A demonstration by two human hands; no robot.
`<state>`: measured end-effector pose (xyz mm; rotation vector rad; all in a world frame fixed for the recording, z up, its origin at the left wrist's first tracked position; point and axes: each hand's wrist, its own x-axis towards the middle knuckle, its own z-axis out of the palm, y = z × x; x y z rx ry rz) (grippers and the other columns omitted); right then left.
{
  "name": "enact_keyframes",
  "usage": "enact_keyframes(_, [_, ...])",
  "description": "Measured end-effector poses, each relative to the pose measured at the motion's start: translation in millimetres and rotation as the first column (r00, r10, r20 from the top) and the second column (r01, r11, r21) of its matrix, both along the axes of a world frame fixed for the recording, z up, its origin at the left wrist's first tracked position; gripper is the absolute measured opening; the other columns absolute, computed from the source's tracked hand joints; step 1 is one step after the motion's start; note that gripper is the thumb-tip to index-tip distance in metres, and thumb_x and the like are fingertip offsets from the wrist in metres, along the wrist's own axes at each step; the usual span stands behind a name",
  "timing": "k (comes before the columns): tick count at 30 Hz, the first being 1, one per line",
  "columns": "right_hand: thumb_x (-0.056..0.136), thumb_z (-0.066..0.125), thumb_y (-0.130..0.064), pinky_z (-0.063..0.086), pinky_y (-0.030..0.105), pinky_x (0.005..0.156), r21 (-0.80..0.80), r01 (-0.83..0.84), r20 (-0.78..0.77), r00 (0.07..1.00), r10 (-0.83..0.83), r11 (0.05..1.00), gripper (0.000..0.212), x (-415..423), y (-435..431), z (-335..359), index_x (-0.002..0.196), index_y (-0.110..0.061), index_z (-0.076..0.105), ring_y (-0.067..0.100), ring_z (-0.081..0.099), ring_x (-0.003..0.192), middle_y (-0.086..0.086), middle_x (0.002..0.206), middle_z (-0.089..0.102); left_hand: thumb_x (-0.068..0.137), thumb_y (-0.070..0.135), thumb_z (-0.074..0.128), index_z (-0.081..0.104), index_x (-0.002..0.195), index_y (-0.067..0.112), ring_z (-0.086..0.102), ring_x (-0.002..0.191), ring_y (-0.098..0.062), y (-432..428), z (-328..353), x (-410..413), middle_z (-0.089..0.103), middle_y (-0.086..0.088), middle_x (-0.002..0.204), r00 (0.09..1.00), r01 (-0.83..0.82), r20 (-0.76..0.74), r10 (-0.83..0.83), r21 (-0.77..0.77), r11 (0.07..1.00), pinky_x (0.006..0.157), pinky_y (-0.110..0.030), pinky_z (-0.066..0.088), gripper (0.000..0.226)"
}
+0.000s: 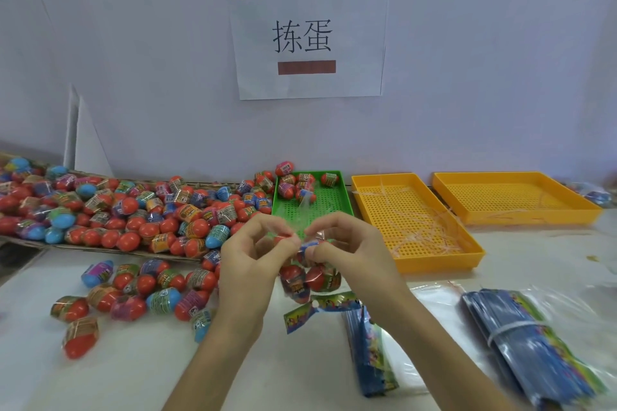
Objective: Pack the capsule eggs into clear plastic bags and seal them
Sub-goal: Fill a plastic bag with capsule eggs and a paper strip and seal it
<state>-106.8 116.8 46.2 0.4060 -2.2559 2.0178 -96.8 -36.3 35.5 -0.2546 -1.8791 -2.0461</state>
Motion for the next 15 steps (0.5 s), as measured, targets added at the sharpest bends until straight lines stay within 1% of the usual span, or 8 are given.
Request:
enact_keyframes(2, [0.082,0.077,-0.009,0.061,0.030,0.069,-0.025,-0.009,0.005,1.000,0.009,1.000,0.021,1.2,-0.7,-0.1,0.089,-0.029,0.073,0.015,0.074,0.082,-0.005,0.083,0.074,0.087,0.004,0.071,0.070,0.078,0.020,0.069,0.069,-0.015,1.1,1.5,1.1,0.070,0.001,0.073,1.000,-0.006,0.004,0.006,-0.007,1.000,0.059,-0.025,0.057,0.018])
enact_keyframes(4, [0.083,0.079,-0.012,0.059,0.025,0.068,-0.053,-0.046,0.034,0.998,0.048,0.998,0.022,2.2,-0.7,0.1,0.095,-0.028,0.072,0.014,0.074,0.084,-0.006,0.085,0.074,0.082,0.022,0.075,0.074,0.082,0.024,0.072,0.077,-0.017,-0.5,2.5,1.3,0.073,-0.002,0.080,1.000,-0.015,0.004,0.015,0.009,1.000,0.065,-0.030,0.060,0.002])
enact_keyframes(6, [0.079,0.081,-0.016,0.061,0.030,0.074,-0.064,-0.098,0.070,0.992,0.102,0.993,0.029,2.5,0.0,0.5,0.102,-0.029,0.069,0.016,0.073,0.092,-0.004,0.096,0.075,0.077,0.032,0.074,0.077,0.088,0.025,0.073,0.086,-0.019,-1.4,3.1,2.3,0.075,-0.003,0.088,1.000,-0.028,0.003,0.027,0.010,1.000,0.072,-0.035,0.062,0.013])
enact_keyframes(8, [0.078,0.083,-0.013,0.062,0.033,0.077,-0.068,-0.111,0.089,0.989,0.117,0.991,0.037,3.2,-0.9,0.7,0.106,-0.029,0.067,0.018,0.072,0.096,-0.003,0.103,0.073,0.077,0.033,0.073,0.077,0.093,0.023,0.073,0.089,-0.022,-1.0,4.0,3.3,0.076,-0.004,0.092,0.999,-0.032,0.008,0.032,0.011,0.999,0.075,-0.038,0.063,0.019])
enact_keyframes(10, [0.074,0.087,-0.012,0.061,0.029,0.072,-0.094,-0.026,0.105,0.994,0.036,0.995,0.043,3.0,-2.3,1.3,0.105,-0.030,0.063,0.016,0.072,0.094,-0.003,0.105,0.070,0.077,0.033,0.074,0.077,0.096,0.023,0.072,0.088,-0.022,-0.5,4.8,3.3,0.075,-0.003,0.093,0.999,-0.033,0.014,0.033,0.027,0.999,0.073,-0.039,0.063,0.021])
enact_keyframes(11, [0.072,0.089,-0.014,0.060,0.027,0.069,-0.131,0.030,0.116,0.993,-0.014,0.991,0.044,3.0,-2.8,2.0,0.103,-0.027,0.062,0.015,0.073,0.090,-0.002,0.105,0.070,0.077,0.032,0.074,0.076,0.097,0.023,0.072,0.090,-0.021,-0.9,4.9,2.5,0.076,-0.002,0.095,1.000,-0.027,0.013,0.027,0.041,0.999,0.074,-0.039,0.063,0.022])
enact_keyframes(13, [0.068,0.091,-0.019,0.057,0.022,0.065,-0.228,0.095,0.112,0.991,-0.071,0.969,0.038,2.4,-2.3,2.5,0.093,-0.020,0.063,0.013,0.074,0.083,0.004,0.097,0.073,0.077,0.030,0.074,0.073,0.102,0.020,0.072,0.097,-0.021,-1.3,4.8,1.1,0.076,-0.002,0.101,1.000,0.004,0.021,-0.006,0.072,0.997,0.079,-0.038,0.062,0.027])
enact_keyframes(15, [0.064,0.088,-0.029,0.056,0.021,0.065,-0.265,0.112,0.079,0.992,-0.095,0.958,0.030,3.6,-2.9,2.0,0.084,-0.018,0.069,0.012,0.073,0.080,0.002,0.088,0.075,0.075,0.028,0.074,0.071,0.102,0.019,0.072,0.095,-0.020,-1.1,4.6,0.5,0.076,-0.001,0.098,0.999,0.019,0.036,-0.023,0.100,0.995,0.079,-0.033,0.061,0.028])
